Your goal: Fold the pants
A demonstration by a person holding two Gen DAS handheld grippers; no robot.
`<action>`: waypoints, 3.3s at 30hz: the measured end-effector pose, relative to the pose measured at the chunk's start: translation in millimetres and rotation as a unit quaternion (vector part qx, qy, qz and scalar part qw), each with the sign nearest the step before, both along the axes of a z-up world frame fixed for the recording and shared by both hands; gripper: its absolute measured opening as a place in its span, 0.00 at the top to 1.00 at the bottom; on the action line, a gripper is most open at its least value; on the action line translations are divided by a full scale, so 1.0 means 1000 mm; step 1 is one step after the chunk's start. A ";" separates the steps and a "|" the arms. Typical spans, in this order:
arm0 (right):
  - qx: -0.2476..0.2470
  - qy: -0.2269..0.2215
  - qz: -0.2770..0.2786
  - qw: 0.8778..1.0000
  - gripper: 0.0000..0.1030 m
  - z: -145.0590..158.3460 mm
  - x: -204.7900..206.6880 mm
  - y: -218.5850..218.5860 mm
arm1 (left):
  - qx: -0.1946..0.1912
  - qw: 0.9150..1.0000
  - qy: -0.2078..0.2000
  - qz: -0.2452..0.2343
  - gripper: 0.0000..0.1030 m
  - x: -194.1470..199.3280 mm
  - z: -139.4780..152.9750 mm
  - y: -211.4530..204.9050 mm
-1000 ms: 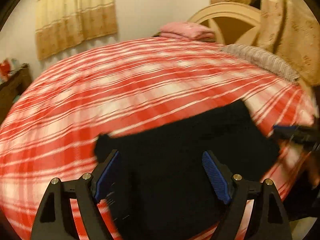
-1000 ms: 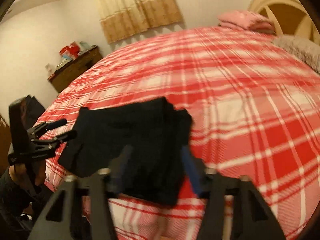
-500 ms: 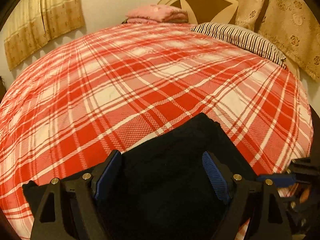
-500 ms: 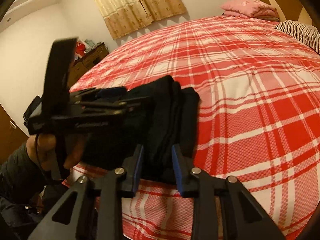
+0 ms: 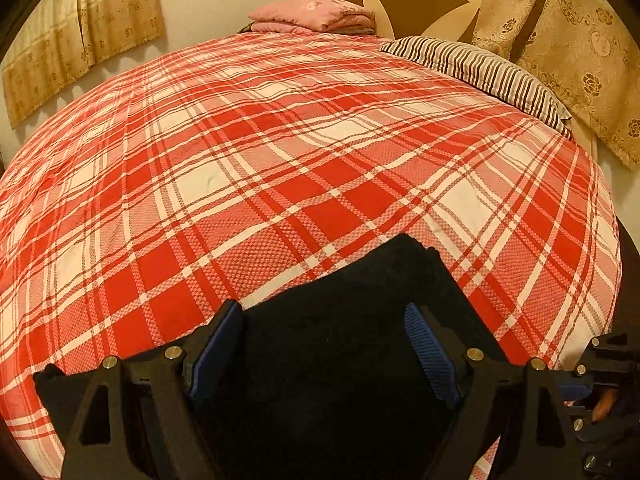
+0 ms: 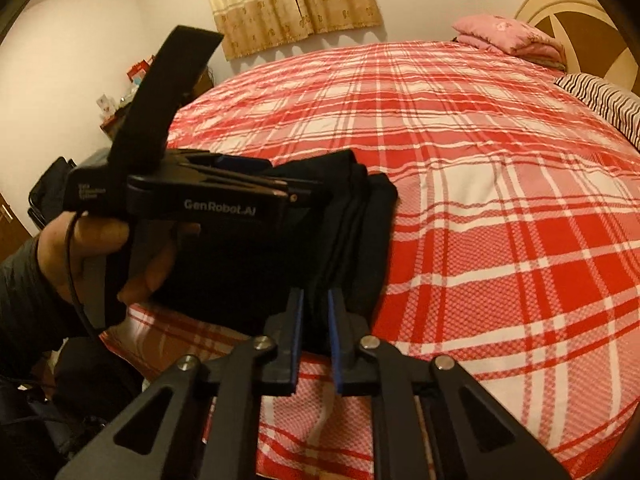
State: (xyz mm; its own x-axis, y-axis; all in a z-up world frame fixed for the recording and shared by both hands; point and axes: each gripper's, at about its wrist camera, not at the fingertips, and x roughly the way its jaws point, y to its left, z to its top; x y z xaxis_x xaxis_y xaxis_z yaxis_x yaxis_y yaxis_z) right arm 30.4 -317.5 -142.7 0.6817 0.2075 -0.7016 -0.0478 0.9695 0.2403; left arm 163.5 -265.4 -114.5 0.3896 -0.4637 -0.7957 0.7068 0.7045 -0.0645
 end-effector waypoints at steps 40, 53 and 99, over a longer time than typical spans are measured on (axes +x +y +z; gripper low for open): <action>-0.188 -0.026 0.152 0.970 0.43 -0.002 0.017 0.139 | 0.008 1.000 0.017 0.019 0.10 0.040 -0.012 0.108; -0.205 -0.007 0.164 0.965 0.88 -0.018 0.023 0.146 | -0.015 0.998 0.035 0.049 0.01 0.061 -0.022 0.103; -0.016 -0.037 0.005 0.999 0.47 0.008 0.037 0.024 | -0.063 0.981 -0.010 0.184 0.01 -0.013 -0.025 0.238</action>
State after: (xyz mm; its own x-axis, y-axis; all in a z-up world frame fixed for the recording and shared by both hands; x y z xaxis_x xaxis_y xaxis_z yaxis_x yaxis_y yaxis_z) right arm 67.1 -293.2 -135.0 0.7304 0.1936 -0.6550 -0.0749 0.9759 0.2048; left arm 150.1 -27.7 -139.1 0.5639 -0.3826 -0.7319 0.4087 0.8994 -0.1553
